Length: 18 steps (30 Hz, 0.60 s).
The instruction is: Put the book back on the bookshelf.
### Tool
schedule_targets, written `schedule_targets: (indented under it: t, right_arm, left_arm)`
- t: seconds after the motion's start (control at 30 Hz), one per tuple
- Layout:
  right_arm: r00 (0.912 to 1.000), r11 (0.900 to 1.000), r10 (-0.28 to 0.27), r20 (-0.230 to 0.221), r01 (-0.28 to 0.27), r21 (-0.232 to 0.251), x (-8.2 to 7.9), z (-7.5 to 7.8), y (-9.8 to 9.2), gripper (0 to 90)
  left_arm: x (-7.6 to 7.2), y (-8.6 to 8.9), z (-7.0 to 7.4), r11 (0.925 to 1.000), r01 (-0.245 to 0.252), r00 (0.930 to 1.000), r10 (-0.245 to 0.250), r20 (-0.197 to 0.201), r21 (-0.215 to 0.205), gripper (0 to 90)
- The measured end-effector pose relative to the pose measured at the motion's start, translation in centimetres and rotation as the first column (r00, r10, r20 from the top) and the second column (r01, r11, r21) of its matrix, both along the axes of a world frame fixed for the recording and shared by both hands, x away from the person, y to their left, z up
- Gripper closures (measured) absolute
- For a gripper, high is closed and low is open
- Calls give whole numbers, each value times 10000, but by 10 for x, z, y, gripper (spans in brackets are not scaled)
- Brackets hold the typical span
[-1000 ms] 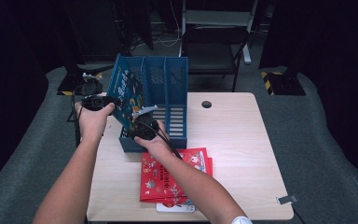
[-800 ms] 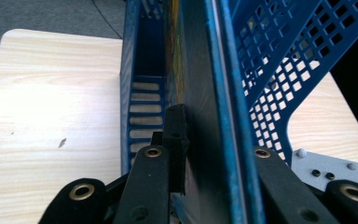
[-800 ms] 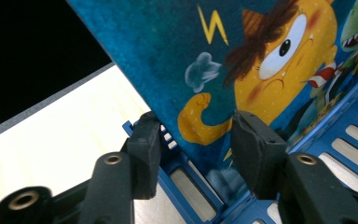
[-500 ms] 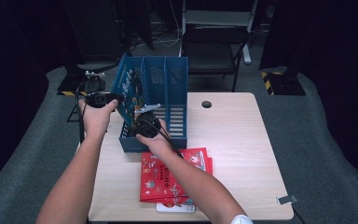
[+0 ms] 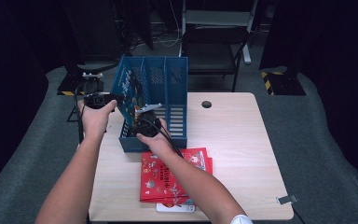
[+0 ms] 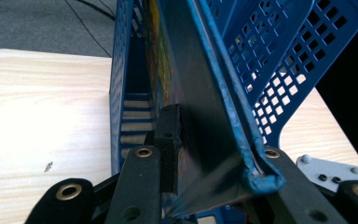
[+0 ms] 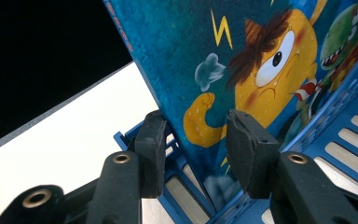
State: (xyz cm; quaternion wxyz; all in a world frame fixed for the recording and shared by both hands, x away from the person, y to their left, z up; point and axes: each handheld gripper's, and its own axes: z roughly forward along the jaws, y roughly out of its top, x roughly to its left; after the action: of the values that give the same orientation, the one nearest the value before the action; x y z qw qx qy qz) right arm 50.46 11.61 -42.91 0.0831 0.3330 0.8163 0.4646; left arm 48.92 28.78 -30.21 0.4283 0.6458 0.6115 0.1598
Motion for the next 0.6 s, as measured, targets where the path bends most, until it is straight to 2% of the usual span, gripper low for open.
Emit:
schedule_targets:
  t: [0.17, 0.23, 0.6]
  right_arm:
    - [10000, 10000, -35, 54, 35, -45, -1, 0, 1, 581]
    - [10000, 10000, -63, 50, 64, -62, -1, 0, 1, 581]
    - [9998, 9998, -175, 95, 175, 13, -2, 0, 0, 581]
  left_arm:
    - [-6, 2, 1, 9984, -123, 9994, 140, 304, -544, 674]
    - [-10, 1, 2, 9990, -205, 9983, 227, 546, -401, 677]
    - [-30, 1, 1, 9993, -148, 9891, 195, 1463, -331, 695]
